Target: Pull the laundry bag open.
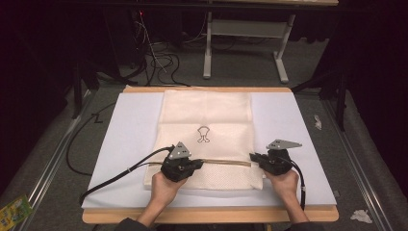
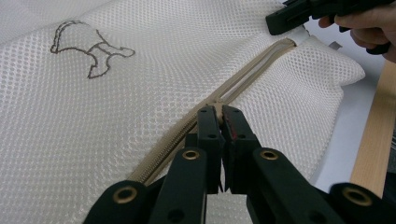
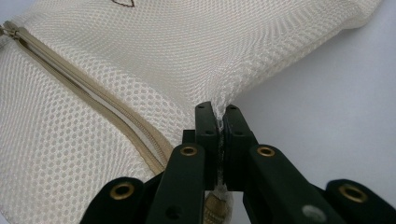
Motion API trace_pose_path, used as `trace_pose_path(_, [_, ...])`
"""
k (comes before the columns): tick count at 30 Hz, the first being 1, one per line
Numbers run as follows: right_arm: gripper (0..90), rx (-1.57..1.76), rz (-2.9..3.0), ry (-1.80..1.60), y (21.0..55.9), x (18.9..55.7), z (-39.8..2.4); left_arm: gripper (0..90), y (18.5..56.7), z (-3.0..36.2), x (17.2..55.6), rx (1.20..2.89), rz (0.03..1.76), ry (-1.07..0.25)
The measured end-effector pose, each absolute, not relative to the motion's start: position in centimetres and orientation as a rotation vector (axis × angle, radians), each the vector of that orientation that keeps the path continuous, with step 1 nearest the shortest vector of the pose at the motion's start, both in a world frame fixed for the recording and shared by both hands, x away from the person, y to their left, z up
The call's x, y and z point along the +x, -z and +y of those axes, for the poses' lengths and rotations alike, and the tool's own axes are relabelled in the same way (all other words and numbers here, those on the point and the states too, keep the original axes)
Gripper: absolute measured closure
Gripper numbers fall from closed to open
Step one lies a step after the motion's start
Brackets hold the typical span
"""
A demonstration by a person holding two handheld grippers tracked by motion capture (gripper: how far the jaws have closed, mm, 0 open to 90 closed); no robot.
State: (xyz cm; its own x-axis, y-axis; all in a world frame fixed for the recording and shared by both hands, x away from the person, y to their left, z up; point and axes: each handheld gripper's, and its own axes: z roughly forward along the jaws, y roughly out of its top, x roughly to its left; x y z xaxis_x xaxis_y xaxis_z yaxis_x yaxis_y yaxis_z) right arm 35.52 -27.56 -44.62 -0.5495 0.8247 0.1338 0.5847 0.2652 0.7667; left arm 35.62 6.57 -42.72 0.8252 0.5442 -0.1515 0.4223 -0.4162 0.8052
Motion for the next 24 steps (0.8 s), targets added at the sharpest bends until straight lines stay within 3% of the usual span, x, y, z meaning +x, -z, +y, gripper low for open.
trace_pose_path(24, [88.6,1.321,2.246,-1.131,44.8,35.5,-27.6,87.3,43.1,10.1,35.6,2.002,0.771,-0.163])
